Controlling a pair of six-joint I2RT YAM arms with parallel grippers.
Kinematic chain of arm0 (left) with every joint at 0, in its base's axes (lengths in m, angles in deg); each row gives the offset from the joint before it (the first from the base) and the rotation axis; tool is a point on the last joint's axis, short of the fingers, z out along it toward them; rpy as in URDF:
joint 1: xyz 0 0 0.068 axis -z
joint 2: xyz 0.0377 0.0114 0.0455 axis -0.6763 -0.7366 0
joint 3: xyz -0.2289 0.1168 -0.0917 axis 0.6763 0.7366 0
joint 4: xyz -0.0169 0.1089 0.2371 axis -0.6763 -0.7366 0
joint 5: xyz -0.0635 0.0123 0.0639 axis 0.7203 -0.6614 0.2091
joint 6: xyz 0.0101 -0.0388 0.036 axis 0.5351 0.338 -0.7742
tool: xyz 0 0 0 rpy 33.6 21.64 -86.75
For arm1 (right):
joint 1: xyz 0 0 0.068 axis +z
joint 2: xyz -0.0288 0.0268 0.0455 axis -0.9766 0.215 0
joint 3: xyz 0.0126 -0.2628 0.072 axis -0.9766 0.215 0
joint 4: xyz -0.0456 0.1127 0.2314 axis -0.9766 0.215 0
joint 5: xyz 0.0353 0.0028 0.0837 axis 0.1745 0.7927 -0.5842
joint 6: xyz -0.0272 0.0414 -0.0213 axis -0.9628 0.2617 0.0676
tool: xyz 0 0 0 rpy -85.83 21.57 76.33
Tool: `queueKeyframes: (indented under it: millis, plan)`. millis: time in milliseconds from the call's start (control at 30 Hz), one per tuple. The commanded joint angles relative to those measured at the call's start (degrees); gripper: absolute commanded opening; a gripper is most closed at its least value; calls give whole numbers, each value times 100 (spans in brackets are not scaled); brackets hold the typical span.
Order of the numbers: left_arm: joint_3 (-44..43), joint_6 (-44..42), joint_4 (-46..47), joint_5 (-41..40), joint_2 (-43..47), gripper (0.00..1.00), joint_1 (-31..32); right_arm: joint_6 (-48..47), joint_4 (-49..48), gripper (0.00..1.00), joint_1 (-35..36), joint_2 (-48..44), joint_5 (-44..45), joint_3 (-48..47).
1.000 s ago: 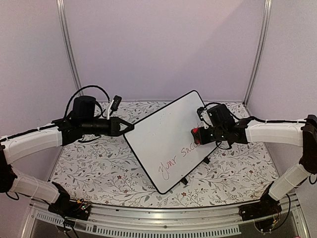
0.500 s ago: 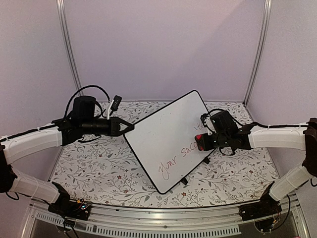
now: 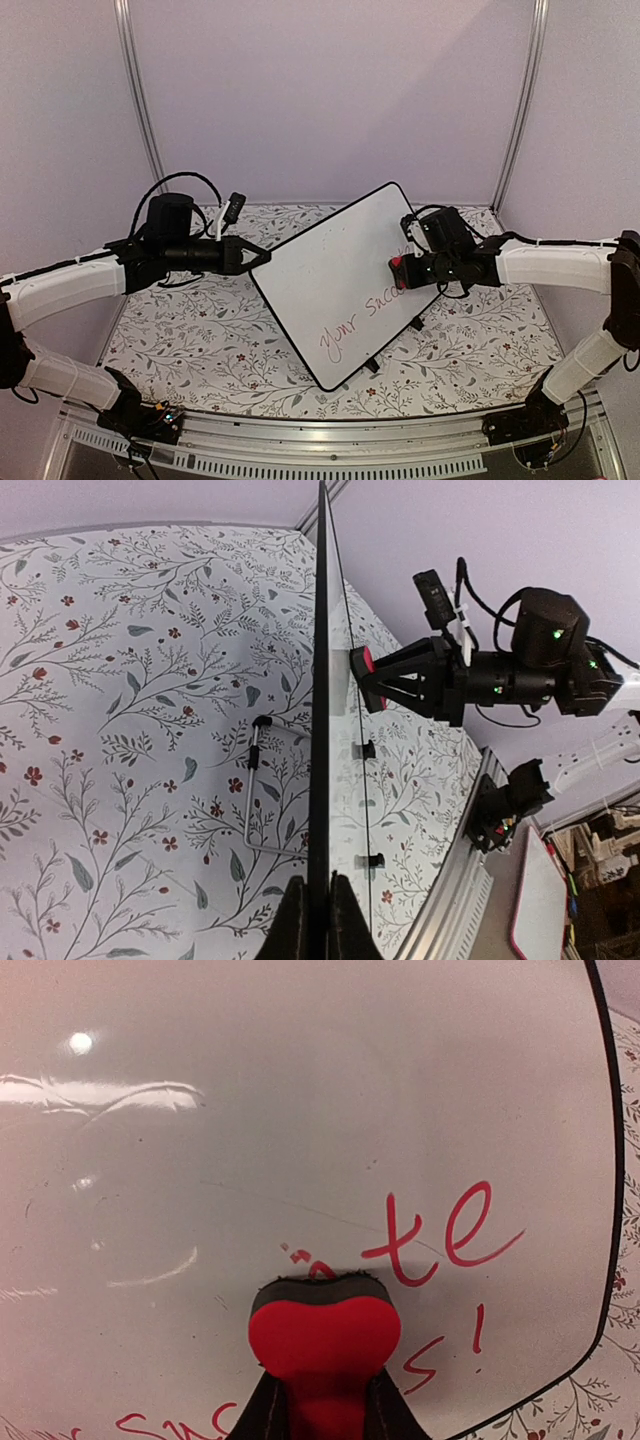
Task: Erase the whiteboard
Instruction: Erase the whiteboard on the whiteboard stand.
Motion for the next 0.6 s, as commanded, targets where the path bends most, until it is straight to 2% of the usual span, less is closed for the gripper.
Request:
queueKeyframes:
  millis: [0,367,567]
  plan:
    - [49,-505,-81,182,-65,0,113,-104,-21,21,-61,251,-62,-386]
    - [50,-502,-75,186,-65,0,111,-141,83,21,-285,394,-60,-799]
    - [51,-507,-82,169,-64,0,111,-129,72,21,-398,423,-128,-621]
